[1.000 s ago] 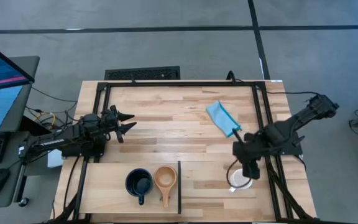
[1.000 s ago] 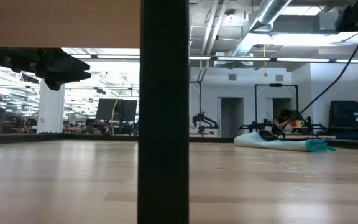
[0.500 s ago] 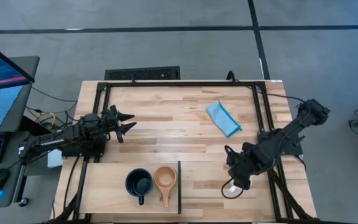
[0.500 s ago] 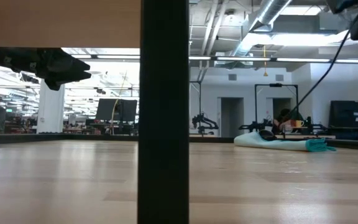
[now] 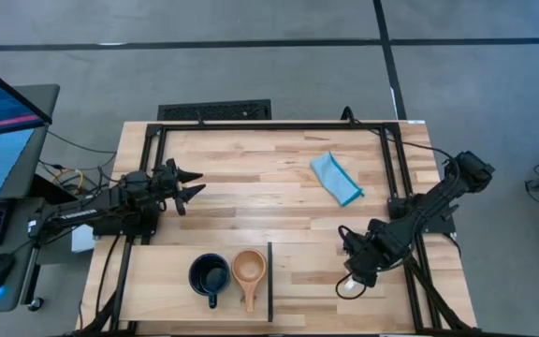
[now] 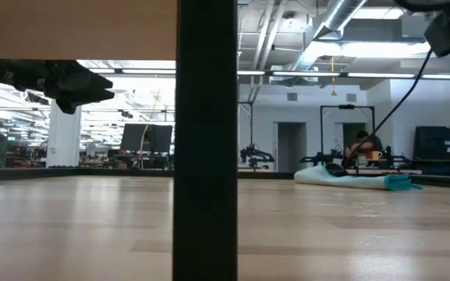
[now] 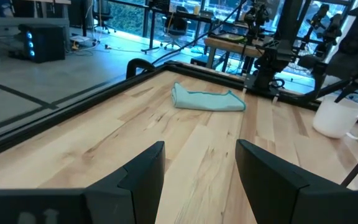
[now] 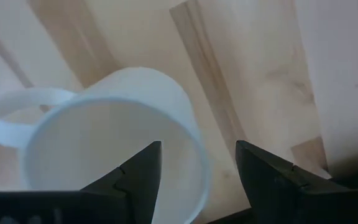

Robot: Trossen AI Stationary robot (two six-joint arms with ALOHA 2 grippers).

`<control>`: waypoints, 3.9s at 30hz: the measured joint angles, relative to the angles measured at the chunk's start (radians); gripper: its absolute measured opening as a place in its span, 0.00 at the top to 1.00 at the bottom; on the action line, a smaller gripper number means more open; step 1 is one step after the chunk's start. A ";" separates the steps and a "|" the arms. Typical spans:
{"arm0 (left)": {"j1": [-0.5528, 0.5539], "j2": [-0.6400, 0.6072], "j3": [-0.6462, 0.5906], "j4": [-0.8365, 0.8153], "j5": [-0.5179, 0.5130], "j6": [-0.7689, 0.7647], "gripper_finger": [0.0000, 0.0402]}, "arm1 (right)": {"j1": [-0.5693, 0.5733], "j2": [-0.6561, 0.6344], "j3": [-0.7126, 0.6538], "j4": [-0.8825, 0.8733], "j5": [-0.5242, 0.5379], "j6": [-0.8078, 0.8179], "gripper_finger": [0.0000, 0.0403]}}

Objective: Stack small to large cups/mugs on shelf
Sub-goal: Put the white mug on the shelf

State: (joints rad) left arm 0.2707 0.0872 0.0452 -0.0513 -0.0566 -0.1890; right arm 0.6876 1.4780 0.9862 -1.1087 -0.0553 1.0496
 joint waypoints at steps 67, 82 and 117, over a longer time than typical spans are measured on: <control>0.000 0.000 0.001 -0.009 -0.001 -0.037 0.53 | -0.947 0.445 0.847 0.093 -0.017 -1.142 0.97; 0.000 0.000 0.001 -0.010 -0.001 -0.013 0.53 | -0.924 0.802 1.306 -0.314 0.034 -1.419 0.97; 0.000 0.000 0.000 -0.011 -0.002 0.002 0.53 | -0.827 0.901 1.246 -0.267 0.078 -1.484 0.97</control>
State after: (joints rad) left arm 0.2703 0.0872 0.0456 -0.0624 -0.0589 -0.1875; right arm -0.1390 2.3787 2.2326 -1.3754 0.0227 -0.4347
